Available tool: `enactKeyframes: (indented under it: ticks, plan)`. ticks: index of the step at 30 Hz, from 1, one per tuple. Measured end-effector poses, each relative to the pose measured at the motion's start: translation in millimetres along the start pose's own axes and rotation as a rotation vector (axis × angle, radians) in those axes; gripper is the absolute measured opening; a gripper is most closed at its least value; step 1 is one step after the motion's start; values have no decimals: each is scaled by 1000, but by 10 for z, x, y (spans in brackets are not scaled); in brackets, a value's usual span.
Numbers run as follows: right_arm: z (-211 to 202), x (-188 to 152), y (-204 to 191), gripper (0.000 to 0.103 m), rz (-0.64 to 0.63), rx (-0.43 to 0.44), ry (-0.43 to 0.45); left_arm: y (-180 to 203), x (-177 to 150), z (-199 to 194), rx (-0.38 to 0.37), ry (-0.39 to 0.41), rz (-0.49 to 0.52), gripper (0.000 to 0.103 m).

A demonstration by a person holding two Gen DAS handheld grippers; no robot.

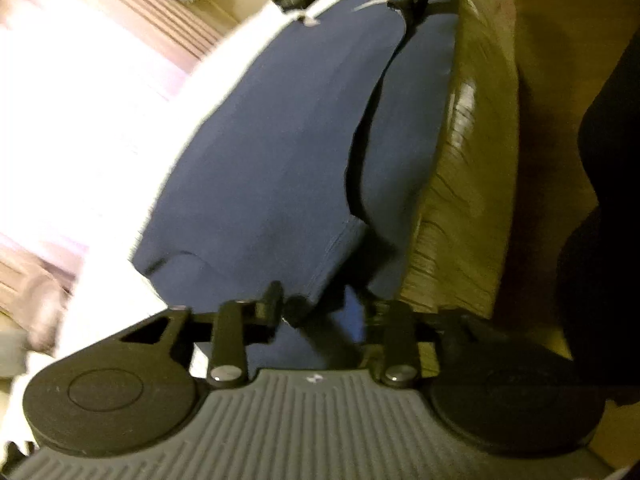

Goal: Fold clothes
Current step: 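Lift the top with both grippers and fold it lengthwise over itself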

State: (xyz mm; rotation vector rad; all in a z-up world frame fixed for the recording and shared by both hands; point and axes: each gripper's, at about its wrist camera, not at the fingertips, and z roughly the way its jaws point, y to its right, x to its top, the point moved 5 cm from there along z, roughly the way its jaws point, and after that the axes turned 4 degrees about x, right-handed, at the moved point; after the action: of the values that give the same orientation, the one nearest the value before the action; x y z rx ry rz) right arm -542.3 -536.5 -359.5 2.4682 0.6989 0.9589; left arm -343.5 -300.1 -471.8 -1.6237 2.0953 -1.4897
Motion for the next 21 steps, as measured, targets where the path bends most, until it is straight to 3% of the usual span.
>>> enactKeyframes:
  ticks: [2, 4, 5, 8, 11, 14, 15, 17, 19, 21]
  plan:
    - [-33, -46, -105, 12, -50, -71, 43, 91, -29, -3, 55, 38, 52, 41]
    - [-63, -102, -182, 37, -72, -107, 93, 179, -49, 14, 101, 70, 101, 43]
    - [-74, -128, -199, 55, -78, -131, 121, 202, -50, 33, 114, 79, 113, 43]
    - [-46, -221, -206, 60, -74, -148, 170, 243, -3, 73, 120, 88, 131, 42]
    - [-26, -239, -208, 60, -86, -145, 193, 267, 52, 109, 99, 66, 140, 31]
    - [-67, -197, -198, 55, -111, -135, 219, 286, 98, 98, 79, 32, 122, 18]
    - [-81, -186, -188, 35, -115, -128, 212, 267, 106, 99, 70, 18, 112, 17]
    - [-113, -174, -167, 17, -117, -108, 188, 207, 114, 94, 69, -10, 85, 9]
    - [-150, -172, -151, 4, -113, -92, 171, 130, 111, 84, 69, -35, 39, 3]
    - [-173, -190, -159, 2, -105, -90, 165, 67, 159, 40, 79, -43, 5, 1]
